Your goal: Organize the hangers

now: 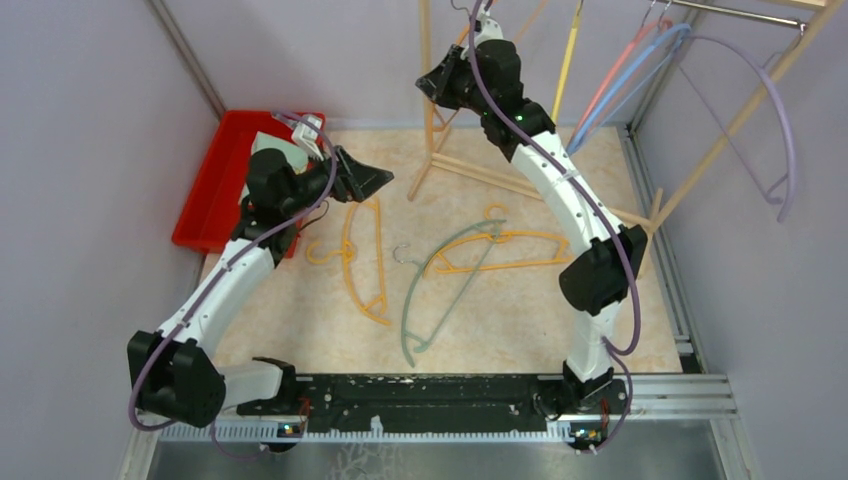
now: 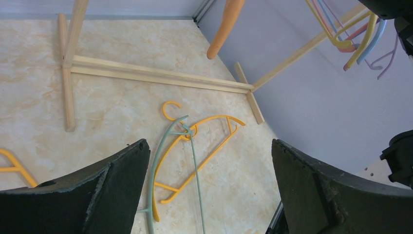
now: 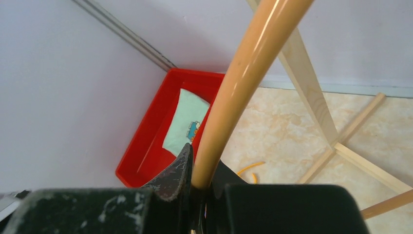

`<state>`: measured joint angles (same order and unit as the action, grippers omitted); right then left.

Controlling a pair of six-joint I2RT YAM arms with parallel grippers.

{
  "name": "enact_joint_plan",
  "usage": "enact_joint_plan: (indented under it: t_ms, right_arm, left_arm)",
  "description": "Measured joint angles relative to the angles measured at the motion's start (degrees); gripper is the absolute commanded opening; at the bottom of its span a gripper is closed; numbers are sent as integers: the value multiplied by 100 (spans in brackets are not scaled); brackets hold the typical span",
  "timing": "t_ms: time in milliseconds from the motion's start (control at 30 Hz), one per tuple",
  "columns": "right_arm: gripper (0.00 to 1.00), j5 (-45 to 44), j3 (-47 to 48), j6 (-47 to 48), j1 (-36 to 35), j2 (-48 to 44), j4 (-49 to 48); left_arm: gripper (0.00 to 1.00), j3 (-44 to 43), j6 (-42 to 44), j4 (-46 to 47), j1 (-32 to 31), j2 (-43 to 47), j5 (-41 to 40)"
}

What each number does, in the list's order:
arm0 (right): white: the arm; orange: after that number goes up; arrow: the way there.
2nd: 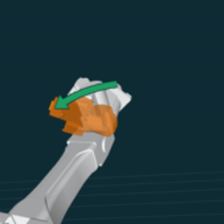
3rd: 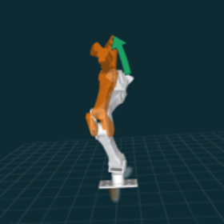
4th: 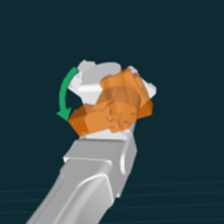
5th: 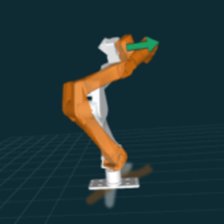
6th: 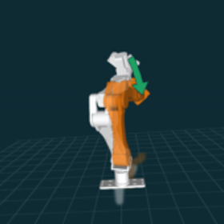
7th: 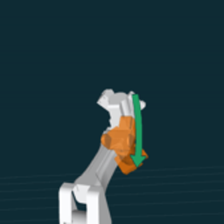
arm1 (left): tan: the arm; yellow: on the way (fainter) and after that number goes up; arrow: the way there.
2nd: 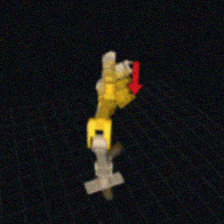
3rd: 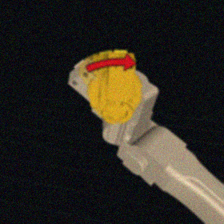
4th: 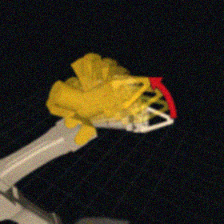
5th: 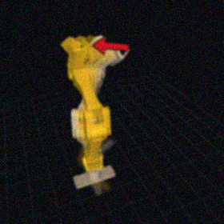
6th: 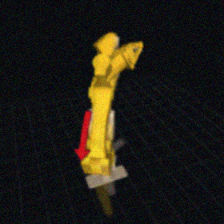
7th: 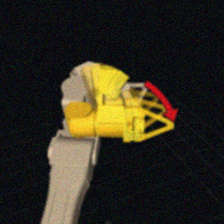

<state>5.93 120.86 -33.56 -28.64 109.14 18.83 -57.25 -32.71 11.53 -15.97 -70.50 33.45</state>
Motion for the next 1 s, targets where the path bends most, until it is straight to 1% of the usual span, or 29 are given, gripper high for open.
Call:
enact_joint_plan:
  t_ms: [167,333,667,1000]
  right_arm:
    - [0,326,-181,26,-7,-57,-319]
    - [0,354,-317,131,-7,-136,-417]
    - [0,234,192,195,46,-120,-444]
    - [0,61,415,81,229,118,-369]
  left_arm:
    - [100,31,24,4,0,-101,-2]
    - [100,116,20,7,0,-188,0]
    - [100,227,24,0,2,-190,-4]
    - [100,234,66,-15,35,-160,-46]
